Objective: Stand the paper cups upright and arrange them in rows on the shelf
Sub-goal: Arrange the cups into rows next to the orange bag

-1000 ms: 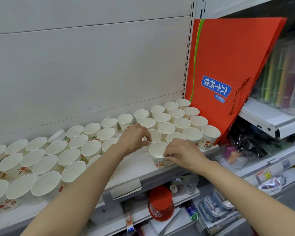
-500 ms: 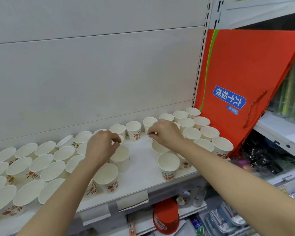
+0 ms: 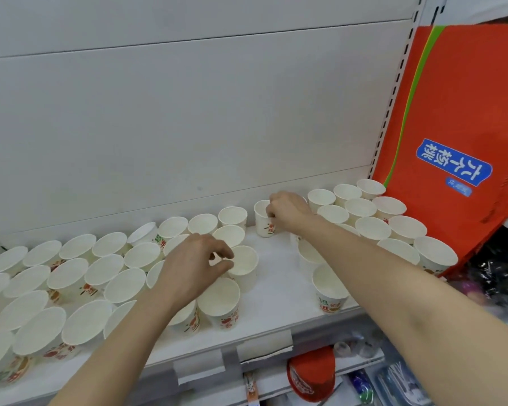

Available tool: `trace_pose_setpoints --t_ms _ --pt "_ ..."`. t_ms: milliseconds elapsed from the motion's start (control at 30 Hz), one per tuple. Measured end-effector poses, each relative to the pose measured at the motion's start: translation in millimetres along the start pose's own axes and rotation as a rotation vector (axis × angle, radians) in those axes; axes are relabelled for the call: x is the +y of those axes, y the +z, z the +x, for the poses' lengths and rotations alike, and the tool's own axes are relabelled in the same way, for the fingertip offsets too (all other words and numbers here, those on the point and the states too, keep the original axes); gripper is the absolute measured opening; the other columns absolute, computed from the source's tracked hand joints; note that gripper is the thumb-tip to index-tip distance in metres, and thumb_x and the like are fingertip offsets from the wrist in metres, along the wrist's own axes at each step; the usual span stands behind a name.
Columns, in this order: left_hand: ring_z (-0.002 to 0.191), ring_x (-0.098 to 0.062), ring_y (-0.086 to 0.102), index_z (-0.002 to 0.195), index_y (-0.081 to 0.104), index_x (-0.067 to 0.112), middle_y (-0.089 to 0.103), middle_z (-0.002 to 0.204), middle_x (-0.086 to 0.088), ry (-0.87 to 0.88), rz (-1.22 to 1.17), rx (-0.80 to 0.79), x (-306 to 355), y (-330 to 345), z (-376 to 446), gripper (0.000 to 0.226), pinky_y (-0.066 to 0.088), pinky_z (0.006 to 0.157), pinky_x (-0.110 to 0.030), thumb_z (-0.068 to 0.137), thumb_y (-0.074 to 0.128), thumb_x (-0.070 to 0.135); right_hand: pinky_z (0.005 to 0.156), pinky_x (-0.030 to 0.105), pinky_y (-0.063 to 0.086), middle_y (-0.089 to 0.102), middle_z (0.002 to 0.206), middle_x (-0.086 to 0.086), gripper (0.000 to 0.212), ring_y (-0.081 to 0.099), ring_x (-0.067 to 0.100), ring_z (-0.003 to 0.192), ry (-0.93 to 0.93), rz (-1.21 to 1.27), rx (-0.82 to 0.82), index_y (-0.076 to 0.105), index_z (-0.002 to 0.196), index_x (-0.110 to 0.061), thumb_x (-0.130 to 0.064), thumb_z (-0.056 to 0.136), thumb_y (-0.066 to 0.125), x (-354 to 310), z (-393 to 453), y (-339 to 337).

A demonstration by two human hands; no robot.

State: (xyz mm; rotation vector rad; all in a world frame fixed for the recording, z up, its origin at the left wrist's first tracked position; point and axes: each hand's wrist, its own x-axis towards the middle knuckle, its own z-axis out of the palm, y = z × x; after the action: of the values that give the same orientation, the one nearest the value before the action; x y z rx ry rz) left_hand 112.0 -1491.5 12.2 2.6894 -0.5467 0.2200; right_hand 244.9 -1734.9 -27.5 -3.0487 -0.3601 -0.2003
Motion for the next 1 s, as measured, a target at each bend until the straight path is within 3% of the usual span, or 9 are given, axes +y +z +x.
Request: trace_pose_setpoints --t_ms 200,300,400,567,700,800,900,1000 --pt "0.094 -0.01 0.052 0.096 0.07 0.035 0.064 0.095 0.015 0.095 0.094 -0.079 8.4 13.1 6.1 0.022 0.042 0.071 -0.028 0.077 0.072 0.047 0.065 0.029 0.032 0.06 0.101 0.0 0.021 0.053 0.022 0.098 -0.077 0.037 0.077 0.067 0.102 -0.02 -0.023 0.081 0.065 -13.8 -19.9 -14.0" --pt "0.1 -0.015 0.052 0.096 0.07 0.033 0.064 0.098 0.009 0.14 0.226 -0.107 14.7 17.5 15.7 0.016 0.04 0.07 -0.029 0.081 0.069 0.039 0.066 0.03 0.04 0.064 0.094 -0.006 0.016 0.054 0.017 0.095 -0.052 0.192 0.142 0.071 0.093 -0.025 -0.017 0.081 0.064 -26.9 -43.3 -28.6" --pt "0.1 -0.018 0.053 0.09 0.071 0.032 0.066 0.096 0.005 0.149 0.256 -0.125 14.3 21.2 24.8 0.01 0.042 0.07 -0.029 0.082 0.065 0.032 0.068 0.03 0.048 0.067 0.082 -0.012 0.018 0.059 0.01 0.079 -0.045 0.396 0.065 0.073 0.083 -0.028 -0.013 0.077 0.066 -31.7 -74.8 -34.5" --pt "0.099 -0.019 0.057 0.092 0.071 0.029 0.069 0.096 0.004 0.222 0.277 -0.106 25.0 32.8 31.3 0.013 0.049 0.073 -0.033 0.084 0.06 0.029 0.072 0.029 0.05 0.065 0.089 -0.013 0.022 0.059 0.004 0.073 -0.082 0.461 -0.024 0.071 0.089 -0.029 -0.014 0.073 0.073 -31.9 -109.6 -28.8" --pt "0.093 -0.015 0.059 0.086 0.07 0.03 0.069 0.09 0.008 0.187 0.124 -0.015 42.4 32.8 39.9 0.01 0.049 0.07 -0.032 0.082 0.062 0.034 0.068 0.029 0.048 0.063 0.086 -0.008 0.019 0.059 0.008 0.072 -0.14 0.481 0.019 0.072 0.087 -0.022 -0.017 0.07 0.078 -30.2 -116.1 -26.9" --pt "0.081 -0.005 0.058 0.083 0.069 0.033 0.067 0.085 0.016 0.142 -0.12 -0.079 41.5 25.4 48.5 0.006 0.051 0.071 -0.031 0.079 0.072 0.036 0.065 0.025 0.046 0.06 0.073 -0.013 0.012 0.056 0.006 0.07 -0.133 0.54 0.073 0.072 0.079 -0.02 -0.016 0.071 0.079 -20.4 -116.8 -33.3" --pt "0.084 0.0 0.055 0.095 0.072 0.03 0.067 0.096 0.017 0.19 -0.272 -0.174 28.2 13.0 51.5 0.02 0.045 0.074 -0.019 0.076 0.08 0.032 0.064 0.016 0.044 0.065 0.072 -0.01 0.011 0.057 0.001 0.068 -0.086 0.672 0.032 0.073 0.077 -0.015 -0.011 0.07 0.08 -5.5 -118.3 -44.2" --pt "0.086 -0.002 0.054 0.089 0.076 0.027 0.069 0.09 0.016 0.214 -0.262 -0.163 23.9 10.2 55.2 0.01 0.038 0.07 -0.009 0.081 0.077 0.023 0.068 0.019 0.048 0.069 0.076 -0.008 0.012 0.059 -0.001 0.069 -0.089 0.711 -0.045 0.073 0.077 -0.015 -0.007 0.07 0.079 4.0 -119.8 -49.6"
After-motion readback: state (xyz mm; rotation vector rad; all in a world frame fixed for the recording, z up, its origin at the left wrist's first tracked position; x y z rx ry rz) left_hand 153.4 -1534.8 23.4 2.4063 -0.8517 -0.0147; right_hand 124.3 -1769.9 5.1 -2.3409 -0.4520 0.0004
